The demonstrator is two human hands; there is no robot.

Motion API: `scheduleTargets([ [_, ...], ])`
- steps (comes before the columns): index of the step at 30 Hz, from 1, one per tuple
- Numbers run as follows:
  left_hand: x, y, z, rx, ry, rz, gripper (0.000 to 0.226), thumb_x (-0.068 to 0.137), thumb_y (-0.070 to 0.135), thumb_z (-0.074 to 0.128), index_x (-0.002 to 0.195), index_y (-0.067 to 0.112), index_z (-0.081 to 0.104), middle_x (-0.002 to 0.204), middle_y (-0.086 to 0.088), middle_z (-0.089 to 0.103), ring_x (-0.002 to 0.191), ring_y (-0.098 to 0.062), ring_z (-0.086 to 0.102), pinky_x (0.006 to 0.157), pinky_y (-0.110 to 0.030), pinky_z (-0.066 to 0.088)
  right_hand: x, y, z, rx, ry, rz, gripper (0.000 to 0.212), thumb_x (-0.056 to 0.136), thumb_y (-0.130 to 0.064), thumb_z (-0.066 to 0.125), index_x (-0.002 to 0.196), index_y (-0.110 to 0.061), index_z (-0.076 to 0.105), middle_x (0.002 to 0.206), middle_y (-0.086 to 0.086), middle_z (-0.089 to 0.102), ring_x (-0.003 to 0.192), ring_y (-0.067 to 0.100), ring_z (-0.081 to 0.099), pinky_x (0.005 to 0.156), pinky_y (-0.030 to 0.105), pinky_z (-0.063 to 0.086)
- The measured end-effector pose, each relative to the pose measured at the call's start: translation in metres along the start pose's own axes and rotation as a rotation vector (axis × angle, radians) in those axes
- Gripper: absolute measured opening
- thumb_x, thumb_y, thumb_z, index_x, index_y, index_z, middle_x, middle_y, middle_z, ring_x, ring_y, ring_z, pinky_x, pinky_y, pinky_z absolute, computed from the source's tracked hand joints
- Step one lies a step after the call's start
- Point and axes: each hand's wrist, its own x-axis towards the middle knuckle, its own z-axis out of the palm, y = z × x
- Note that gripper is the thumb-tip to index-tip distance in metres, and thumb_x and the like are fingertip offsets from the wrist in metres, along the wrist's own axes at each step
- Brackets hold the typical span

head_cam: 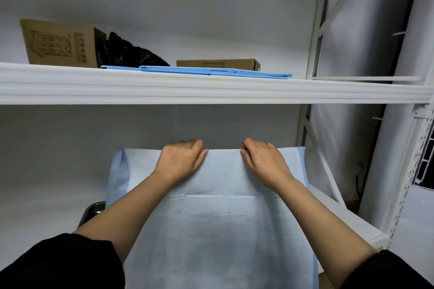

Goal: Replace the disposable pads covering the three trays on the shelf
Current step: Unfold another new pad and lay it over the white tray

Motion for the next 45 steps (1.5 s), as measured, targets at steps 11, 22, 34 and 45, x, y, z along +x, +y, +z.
scheduleTargets([
  [11,0.007,0.009,0.001,0.018,0.039,0.050,0.032,0.087,0.033,0.042,0.062,0.019,0.053,0.048,0.001,0.053,0.038,-0.018,0.053,0.036,-0.019,0.027,0.017,-0.042,0.018,-0.081,0.154,-0.146,0.027,0.091,-0.036,0.036,0.077,-0.018,0.051,0.066,0.000,0.061,0.058,0.023,0.058,0.049,0.027,0.031],
  [22,-0.002,-0.007,-0.005,0.019,0.034,0.003,0.036,0.087,0.035,0.041,0.057,0.019,0.054,0.047,0.002,0.053,0.038,-0.018,0.054,0.036,-0.018,0.031,0.022,-0.067,0.031,-0.107,0.294,-0.214,0.028,0.085,-0.038,0.039,0.069,-0.020,0.054,0.056,-0.006,0.057,0.045,0.015,0.056,0.037,0.020,0.029],
  [34,-0.075,-0.080,-0.027,-0.199,-0.080,-0.878,0.042,0.083,0.040,0.062,0.111,0.010,0.056,0.107,-0.010,0.057,0.103,-0.030,0.053,0.083,-0.040,0.041,0.020,-0.064,0.036,-0.105,0.369,-0.273,0.033,0.092,-0.035,0.041,0.068,-0.018,0.055,0.053,-0.005,0.052,0.041,0.019,0.049,0.038,0.020,0.024],
  [45,-0.063,-0.091,-0.032,-0.859,-0.139,-1.203,0.025,0.083,0.005,0.061,0.100,0.013,0.045,0.079,0.003,0.053,0.086,-0.026,0.058,0.075,-0.030,0.043,0.018,-0.065,0.033,-0.088,0.399,-0.290,0.035,0.094,-0.035,0.041,0.068,-0.018,0.056,0.054,-0.005,0.051,0.043,0.017,0.050,0.037,0.023,0.027],
])
